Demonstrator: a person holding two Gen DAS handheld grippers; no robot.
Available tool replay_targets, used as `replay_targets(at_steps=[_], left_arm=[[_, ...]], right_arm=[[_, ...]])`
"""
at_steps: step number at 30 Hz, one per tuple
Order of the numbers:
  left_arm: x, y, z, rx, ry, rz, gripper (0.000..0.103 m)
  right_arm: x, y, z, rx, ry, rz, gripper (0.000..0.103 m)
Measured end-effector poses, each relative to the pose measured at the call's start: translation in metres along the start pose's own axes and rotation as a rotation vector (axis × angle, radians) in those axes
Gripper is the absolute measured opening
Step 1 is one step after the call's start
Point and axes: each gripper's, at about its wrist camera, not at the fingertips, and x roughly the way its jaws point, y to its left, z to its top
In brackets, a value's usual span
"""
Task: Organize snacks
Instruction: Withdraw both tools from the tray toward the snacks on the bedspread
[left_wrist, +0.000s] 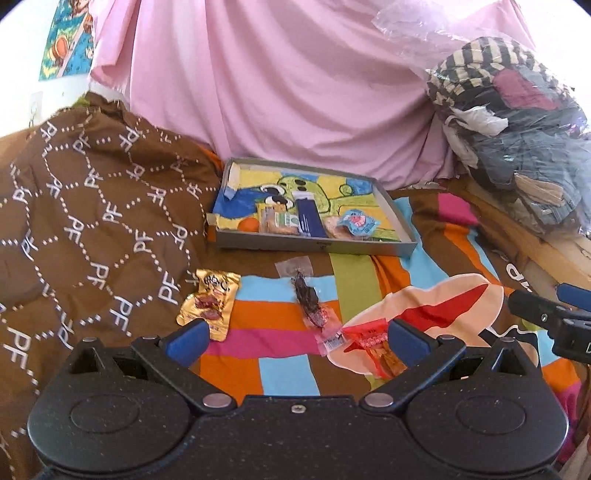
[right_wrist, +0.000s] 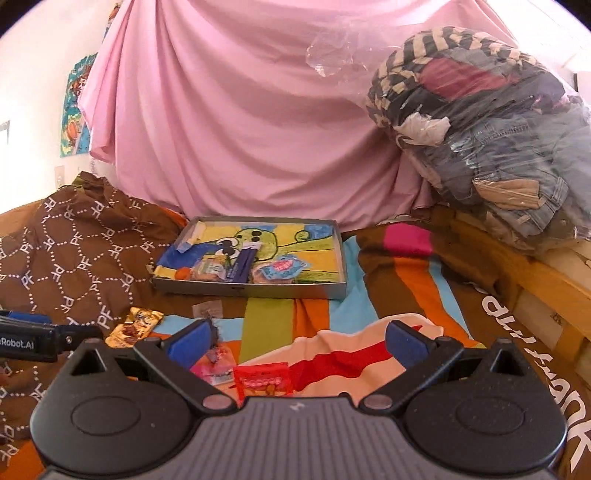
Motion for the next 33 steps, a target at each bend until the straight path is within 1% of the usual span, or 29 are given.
replay_targets(at_steps=[3, 6, 10, 12, 14, 17, 18, 20, 21, 23, 27, 28, 31, 33], left_arm=[[-0.006, 0.0, 0.004, 0.003, -0.014, 0.0, 0.102], [-0.008, 0.002, 0.012, 0.016, -0.025, 0.002, 0.102], [-0.003, 0.007, 0.026, 0.072, -0.018, 0.011, 0.102], [0.0, 0.012, 0.034, 0.12, -0.019, 0.016, 0.102], [0.004, 0.021, 0.043, 0.169, -0.005, 0.023, 0.102], [0.017, 0.04, 0.055, 0.224, 0.029, 0.013, 0.102], [0.022, 0.046, 0.058, 0.242, 0.043, 0.01, 0.102], [0.036, 0.059, 0.064, 0.27, 0.067, -0.003, 0.102], [0.043, 0.064, 0.066, 0.273, 0.063, -0.004, 0.102], [0.057, 0.077, 0.07, 0.24, 0.042, -0.002, 0.102], [0.086, 0.1, 0.079, 0.091, 0.038, 0.024, 0.102], [0.092, 0.103, 0.082, 0.071, 0.045, 0.03, 0.102], [0.108, 0.107, 0.089, 0.068, 0.062, 0.041, 0.102], [0.117, 0.107, 0.094, 0.077, 0.072, 0.036, 0.102]], right_arm=[[-0.002, 0.01, 0.007, -0.034, 0.002, 0.015, 0.103], [0.005, 0.022, 0.02, -0.079, 0.013, 0.047, 0.103], [0.031, 0.041, 0.042, -0.168, 0.033, 0.128, 0.103], [0.047, 0.051, 0.054, -0.221, 0.043, 0.186, 0.103], [0.069, 0.06, 0.067, -0.241, 0.042, 0.256, 0.103], [0.101, 0.071, 0.084, -0.262, 0.039, 0.319, 0.103], [0.115, 0.078, 0.091, -0.289, 0.049, 0.344, 0.103], [0.142, 0.088, 0.102, -0.323, 0.06, 0.373, 0.103], [0.153, 0.09, 0.105, -0.316, 0.064, 0.379, 0.103], [0.179, 0.093, 0.111, -0.289, 0.081, 0.377, 0.103], [0.219, 0.085, 0.116, -0.223, 0.124, 0.335, 0.103], [0.225, 0.083, 0.116, -0.211, 0.137, 0.327, 0.103], [0.242, 0.075, 0.112, -0.209, 0.156, 0.313, 0.103], [0.249, 0.069, 0.109, -0.173, 0.19, 0.321, 0.103]])
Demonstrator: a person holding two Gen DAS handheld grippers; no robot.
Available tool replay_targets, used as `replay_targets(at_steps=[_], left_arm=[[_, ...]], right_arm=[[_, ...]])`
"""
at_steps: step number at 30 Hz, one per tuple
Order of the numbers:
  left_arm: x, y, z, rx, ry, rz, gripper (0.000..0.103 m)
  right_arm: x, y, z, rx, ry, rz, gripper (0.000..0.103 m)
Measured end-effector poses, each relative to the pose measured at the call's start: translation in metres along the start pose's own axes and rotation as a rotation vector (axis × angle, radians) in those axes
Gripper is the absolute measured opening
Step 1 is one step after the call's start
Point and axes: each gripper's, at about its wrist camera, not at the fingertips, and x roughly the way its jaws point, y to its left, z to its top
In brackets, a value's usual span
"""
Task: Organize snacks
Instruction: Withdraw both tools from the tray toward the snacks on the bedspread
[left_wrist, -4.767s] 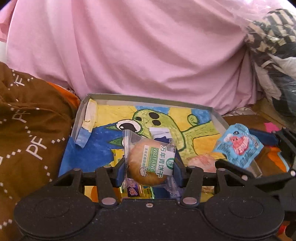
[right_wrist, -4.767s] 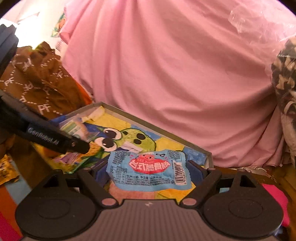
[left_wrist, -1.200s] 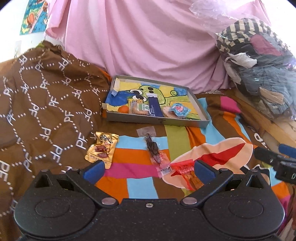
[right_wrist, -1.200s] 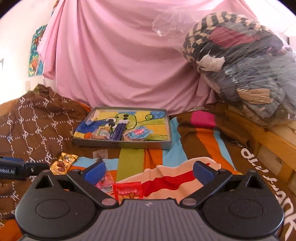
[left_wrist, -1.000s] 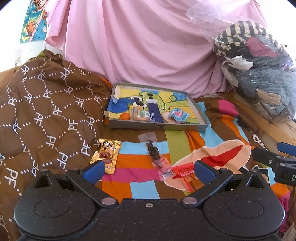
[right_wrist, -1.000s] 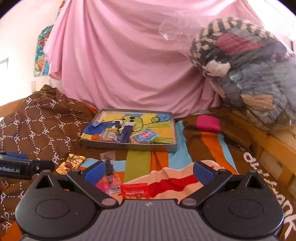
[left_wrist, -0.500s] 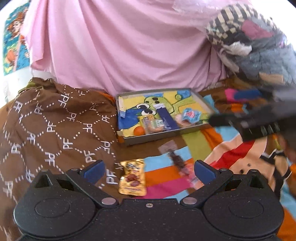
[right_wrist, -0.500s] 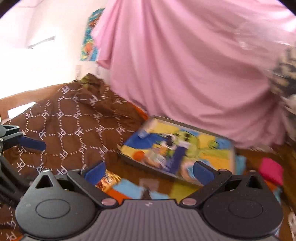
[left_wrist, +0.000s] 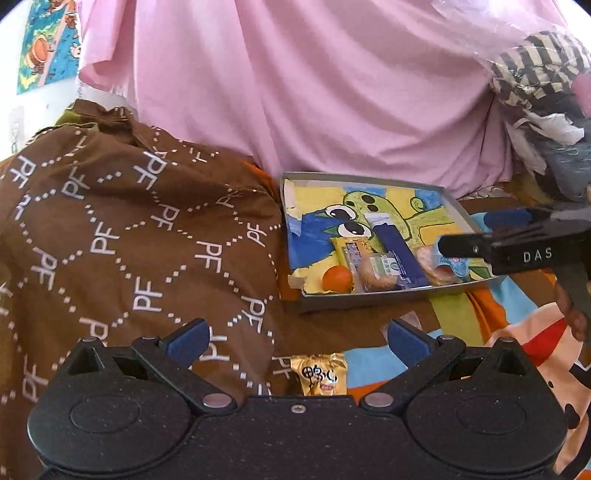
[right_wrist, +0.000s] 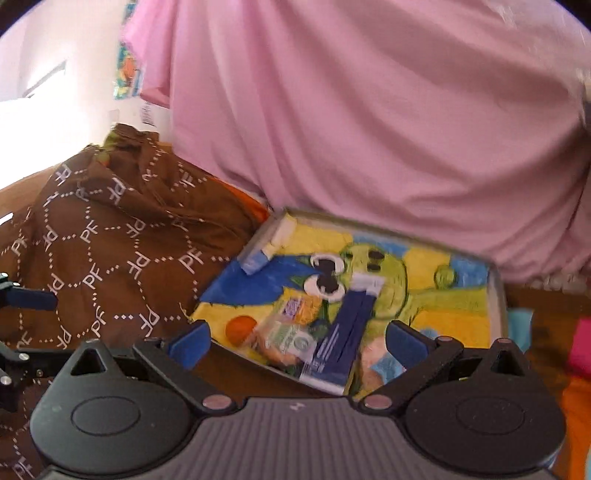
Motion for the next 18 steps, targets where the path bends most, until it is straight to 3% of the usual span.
replay_targets(at_steps=[11, 18], left_arm=[[0.042, -0.009, 0.015, 0.035, 0.095, -0.012, 0.102], [0.053, -0.031, -0.009, -0.011, 0.114, -0.049, 0.102]], right_arm=[[0.011, -0.006, -0.025, 0.006, -0.074, 0.047, 0.103], [-0.031, 0.004, -0.083, 0.028, 0.021, -0.035, 0.103]])
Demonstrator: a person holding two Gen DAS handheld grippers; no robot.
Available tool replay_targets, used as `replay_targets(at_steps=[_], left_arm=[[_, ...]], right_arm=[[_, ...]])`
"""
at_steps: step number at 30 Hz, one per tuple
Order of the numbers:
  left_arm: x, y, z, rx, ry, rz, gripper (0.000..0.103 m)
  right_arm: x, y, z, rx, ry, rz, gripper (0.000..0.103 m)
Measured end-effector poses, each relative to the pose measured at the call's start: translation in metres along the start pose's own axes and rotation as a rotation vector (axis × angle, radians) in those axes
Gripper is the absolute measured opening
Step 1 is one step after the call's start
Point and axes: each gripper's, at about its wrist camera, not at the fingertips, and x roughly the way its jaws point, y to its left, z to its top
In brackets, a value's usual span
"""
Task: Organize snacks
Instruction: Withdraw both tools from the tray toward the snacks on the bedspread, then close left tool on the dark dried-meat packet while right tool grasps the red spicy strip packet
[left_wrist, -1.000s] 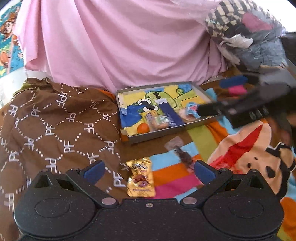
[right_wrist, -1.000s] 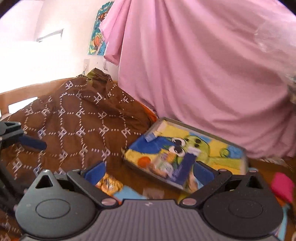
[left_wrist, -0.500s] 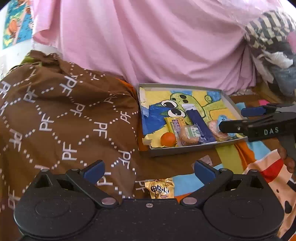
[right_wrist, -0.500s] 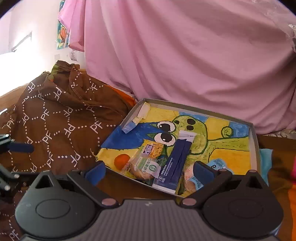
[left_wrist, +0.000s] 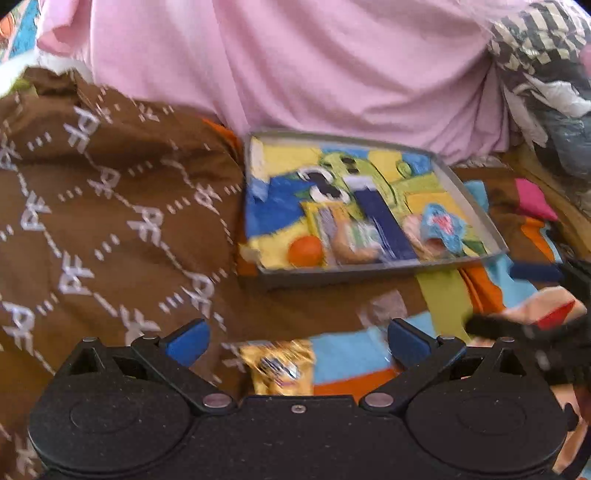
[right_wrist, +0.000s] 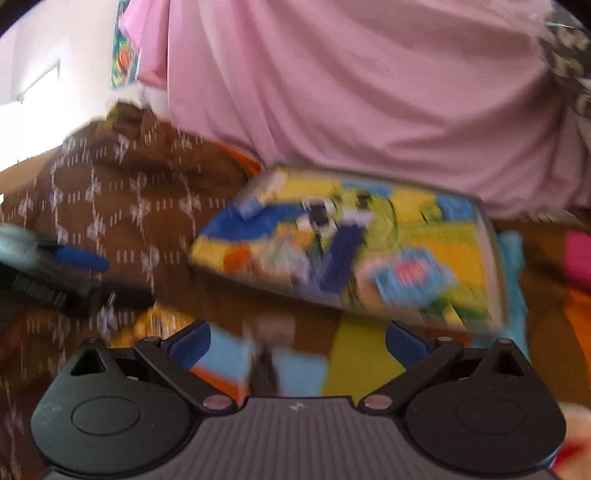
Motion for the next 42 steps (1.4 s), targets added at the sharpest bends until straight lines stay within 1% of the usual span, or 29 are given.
replay_targets(at_steps=[3, 5, 6, 8, 11, 13, 16, 19, 20, 22, 24, 29, 32, 34, 36, 40, 42], left_arm=[[0.003, -0.012, -0.006, -0.012, 0.051, -0.007, 0.102], [0.0, -0.021, -0.009, -0.004, 0.076, -0.006, 0.102], [-0.003, -0.026, -0.01, -0.004, 0.092, -0.009, 0.102], [-0.007, -0.036, -0.011, 0.003, 0.117, -0.03, 0.102], [-0.013, -0.052, -0.011, 0.006, 0.149, -0.03, 0.102], [-0.012, -0.061, -0.014, 0.017, 0.17, -0.037, 0.102], [-0.007, -0.074, -0.025, 0.052, 0.172, -0.063, 0.102], [0.005, -0.084, -0.04, 0.076, 0.176, -0.066, 0.102], [0.01, -0.087, -0.044, 0.073, 0.179, -0.06, 0.102], [0.017, -0.093, -0.049, 0.057, 0.186, -0.056, 0.102], [0.023, -0.099, -0.048, 0.037, 0.186, -0.048, 0.102], [0.035, -0.115, -0.043, 0.032, 0.178, -0.043, 0.102], [0.046, -0.121, -0.037, 0.036, 0.181, -0.046, 0.102], [0.054, -0.123, -0.033, 0.04, 0.18, -0.044, 0.102], [0.065, -0.124, -0.03, 0.043, 0.194, -0.036, 0.102], [0.09, -0.125, -0.025, 0.013, 0.228, -0.006, 0.102], [0.099, -0.125, -0.023, -0.009, 0.24, 0.01, 0.101]], right_arm=[[-0.022, 0.004, -0.02, 0.004, 0.09, -0.017, 0.103], [-0.034, 0.004, -0.026, 0.037, 0.142, -0.035, 0.103], [-0.038, 0.003, -0.029, 0.047, 0.185, -0.03, 0.103], [-0.047, 0.001, -0.036, 0.057, 0.208, -0.05, 0.103], [-0.054, -0.004, -0.046, 0.087, 0.272, -0.078, 0.103], [-0.055, -0.008, -0.055, 0.116, 0.279, -0.081, 0.103], [-0.056, -0.012, -0.074, 0.141, 0.268, -0.079, 0.103], [-0.054, -0.012, -0.097, 0.107, 0.252, -0.084, 0.103], [-0.053, -0.012, -0.103, 0.104, 0.25, -0.101, 0.103], [-0.05, -0.015, -0.11, 0.128, 0.25, -0.106, 0.103], [-0.047, -0.015, -0.115, 0.142, 0.253, -0.118, 0.102], [-0.049, -0.013, -0.12, 0.145, 0.239, -0.123, 0.102], [-0.044, -0.013, -0.119, 0.158, 0.235, -0.125, 0.102], [-0.035, -0.014, -0.118, 0.175, 0.247, -0.124, 0.102], [-0.025, -0.014, -0.119, 0.184, 0.26, -0.128, 0.096], [-0.013, -0.014, -0.119, 0.204, 0.279, -0.146, 0.093], [-0.008, -0.013, -0.119, 0.231, 0.287, -0.171, 0.091]])
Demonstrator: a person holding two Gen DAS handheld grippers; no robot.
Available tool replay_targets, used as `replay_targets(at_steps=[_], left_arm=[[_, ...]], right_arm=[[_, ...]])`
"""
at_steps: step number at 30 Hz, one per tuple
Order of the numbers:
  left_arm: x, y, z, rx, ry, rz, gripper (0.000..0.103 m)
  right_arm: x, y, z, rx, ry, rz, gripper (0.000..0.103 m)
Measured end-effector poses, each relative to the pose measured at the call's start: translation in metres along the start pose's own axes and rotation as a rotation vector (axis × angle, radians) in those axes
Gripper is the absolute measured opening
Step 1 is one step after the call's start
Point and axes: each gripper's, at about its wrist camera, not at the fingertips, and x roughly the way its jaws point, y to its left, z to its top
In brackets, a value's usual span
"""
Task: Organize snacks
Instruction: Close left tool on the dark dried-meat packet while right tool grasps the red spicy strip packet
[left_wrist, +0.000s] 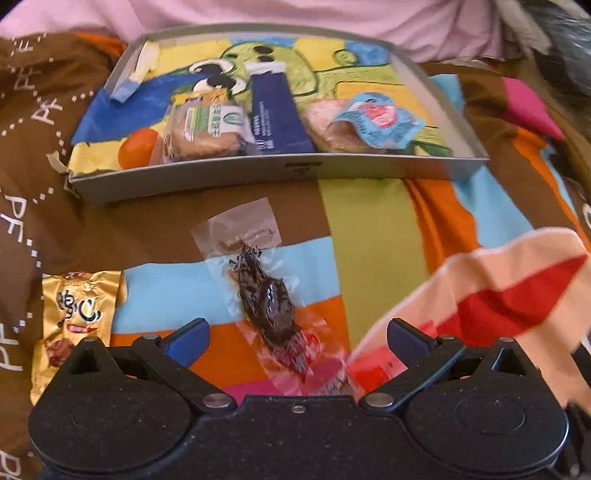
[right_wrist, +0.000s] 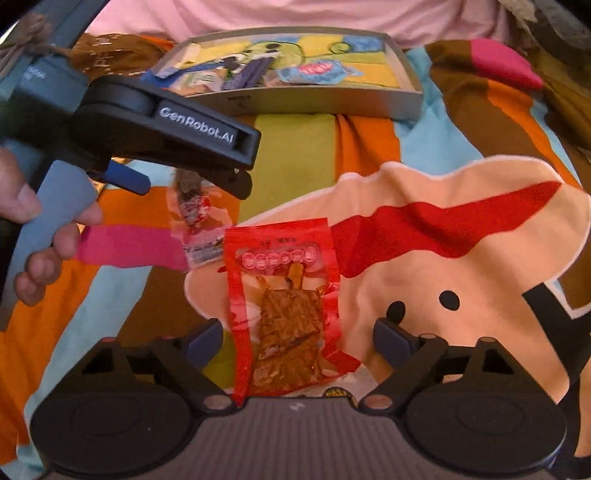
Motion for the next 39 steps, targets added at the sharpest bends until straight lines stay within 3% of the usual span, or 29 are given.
replay_targets(at_steps=[5, 10, 12, 16, 18, 22, 29, 35, 39], left_arm=[[0.016, -0.006, 0.009, -0.015, 0.041, 0.062, 0.098], [0.017, -0.01, 0.006, 0.032, 0.049, 0.121, 0.083], [0.014, -0.008, 0.006, 0.034, 0.05, 0.13, 0.079], [0.009, -0.002, 0.007, 0.033, 0.064, 0.14, 0.065], [0.007, 0.002, 0.008, 0.023, 0.067, 0.132, 0.063], [0.006, 0.006, 0.007, 0.002, 0.052, 0.119, 0.06], [0.002, 0.009, -0.003, 0.016, 0.013, 0.099, 0.057], [0.0, 0.012, -0.011, 0.011, 0.011, 0.071, 0.053], [0.001, 0.018, -0.009, -0.03, 0.016, 0.047, 0.057]], right_arm=[[0.011, 0.008, 0.003, 0.088, 0.021, -0.069, 0.091], [0.016, 0.018, 0.006, 0.132, 0.025, -0.136, 0.091], [0.016, 0.022, 0.006, 0.138, 0.031, -0.155, 0.089], [0.013, 0.029, 0.009, 0.177, 0.038, -0.18, 0.076], [0.012, 0.032, 0.009, 0.154, 0.03, -0.177, 0.07], [0.013, 0.031, 0.008, 0.125, 0.013, -0.162, 0.069], [0.021, 0.022, 0.014, 0.112, -0.009, -0.111, 0.075], [0.019, 0.021, 0.015, 0.058, -0.002, -0.079, 0.066], [0.022, 0.017, 0.015, 0.047, 0.012, -0.065, 0.073]])
